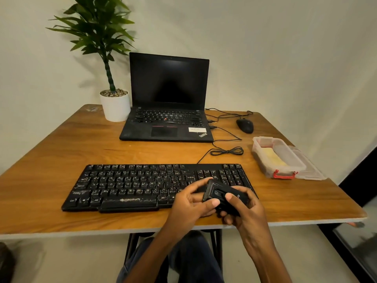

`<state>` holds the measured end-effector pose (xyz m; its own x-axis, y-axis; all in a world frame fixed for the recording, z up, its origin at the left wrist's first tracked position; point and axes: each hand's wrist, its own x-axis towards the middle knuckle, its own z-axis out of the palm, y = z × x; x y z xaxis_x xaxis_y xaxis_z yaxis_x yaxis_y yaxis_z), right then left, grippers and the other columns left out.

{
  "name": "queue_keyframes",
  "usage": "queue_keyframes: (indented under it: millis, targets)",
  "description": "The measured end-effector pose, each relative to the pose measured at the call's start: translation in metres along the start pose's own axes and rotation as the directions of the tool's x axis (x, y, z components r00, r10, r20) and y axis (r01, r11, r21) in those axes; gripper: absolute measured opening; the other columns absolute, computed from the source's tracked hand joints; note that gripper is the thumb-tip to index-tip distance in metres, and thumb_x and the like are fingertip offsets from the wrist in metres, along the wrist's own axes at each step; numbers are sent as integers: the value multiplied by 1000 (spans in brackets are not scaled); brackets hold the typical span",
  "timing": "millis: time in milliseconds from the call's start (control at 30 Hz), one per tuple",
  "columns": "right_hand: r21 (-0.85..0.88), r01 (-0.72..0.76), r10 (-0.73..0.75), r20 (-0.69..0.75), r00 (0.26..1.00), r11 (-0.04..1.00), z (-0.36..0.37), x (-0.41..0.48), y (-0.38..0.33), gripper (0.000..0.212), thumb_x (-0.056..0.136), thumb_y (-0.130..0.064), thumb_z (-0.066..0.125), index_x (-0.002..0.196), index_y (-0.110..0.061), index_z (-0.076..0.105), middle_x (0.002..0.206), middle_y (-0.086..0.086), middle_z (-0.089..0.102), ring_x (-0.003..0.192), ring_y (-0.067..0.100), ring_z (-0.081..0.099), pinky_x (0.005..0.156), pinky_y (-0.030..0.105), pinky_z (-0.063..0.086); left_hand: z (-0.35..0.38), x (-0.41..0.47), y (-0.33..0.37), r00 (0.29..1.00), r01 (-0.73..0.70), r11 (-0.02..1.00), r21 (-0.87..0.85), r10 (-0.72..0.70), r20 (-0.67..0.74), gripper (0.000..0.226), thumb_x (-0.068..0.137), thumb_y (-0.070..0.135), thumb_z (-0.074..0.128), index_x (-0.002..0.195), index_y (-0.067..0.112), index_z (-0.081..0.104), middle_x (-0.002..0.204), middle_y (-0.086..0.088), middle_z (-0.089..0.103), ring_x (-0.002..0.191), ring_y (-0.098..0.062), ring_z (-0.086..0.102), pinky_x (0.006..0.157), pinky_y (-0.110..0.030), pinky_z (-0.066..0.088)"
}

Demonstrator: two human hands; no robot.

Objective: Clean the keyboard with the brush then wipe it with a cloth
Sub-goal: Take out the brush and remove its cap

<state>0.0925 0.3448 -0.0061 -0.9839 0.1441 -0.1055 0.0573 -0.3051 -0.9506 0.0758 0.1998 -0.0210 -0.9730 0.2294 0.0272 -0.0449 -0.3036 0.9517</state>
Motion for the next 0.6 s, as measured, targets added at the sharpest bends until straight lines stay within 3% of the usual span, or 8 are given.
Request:
queue_keyframes:
  millis: [100,200,267,367,467,600]
  targets:
    - [-23,-6,6,-2,1000,1000,-1,1,0,35,71,-7,72,102,-6,57,65,10,66,44,19,54,37,24,44,-2,0,-1,1000,-5,999,36,5,13,62,63,18,75,120,24,53,95,-9,73,89,-23,70,69,-25,56]
    - [-61,-11,11,7,1000,998,-1,2,-3,58,49,-21,86,98,-7,58,64,11,67,44,19,54,37,24,45,-3,0,-2,1000,-14,997,74,12,26,59,62,19,76,117,24,53,93,-8,73,88,-23,70,70,-27,57]
    - [-108,-10,11,10,1000,994,-2,1,-6,65,39,-32,84,94,-8,58,65,12,67,44,20,55,37,24,44,-3,0,-2,999,-15,995,97,11,39,59,62,19,77,116,23,54,93,-8,73,86,-23,71,71,-28,57]
    - [-194,-7,9,8,1000,981,-2,-1,-8,60,45,-24,90,92,-7,56,69,13,66,47,20,56,37,25,42,-4,0,0,998,-29,991,133,21,66,55,63,12,78,113,20,55,92,-7,73,84,-22,71,71,-27,57]
    - [-229,-4,2,-10,1000,973,0,-1,-8,50,51,-25,80,90,-9,54,70,12,65,47,20,56,37,25,40,-7,0,1,996,-38,987,156,25,87,50,69,0,76,112,15,56,95,-6,72,89,-20,70,71,-25,55]
    - [-264,-16,10,-24,1000,965,2,-2,-8,56,50,-27,88,90,-10,52,68,10,65,45,17,56,37,25,41,-8,-1,2,996,-42,987,158,28,89,49,70,-3,75,112,13,56,95,-4,72,90,-19,69,72,-24,54]
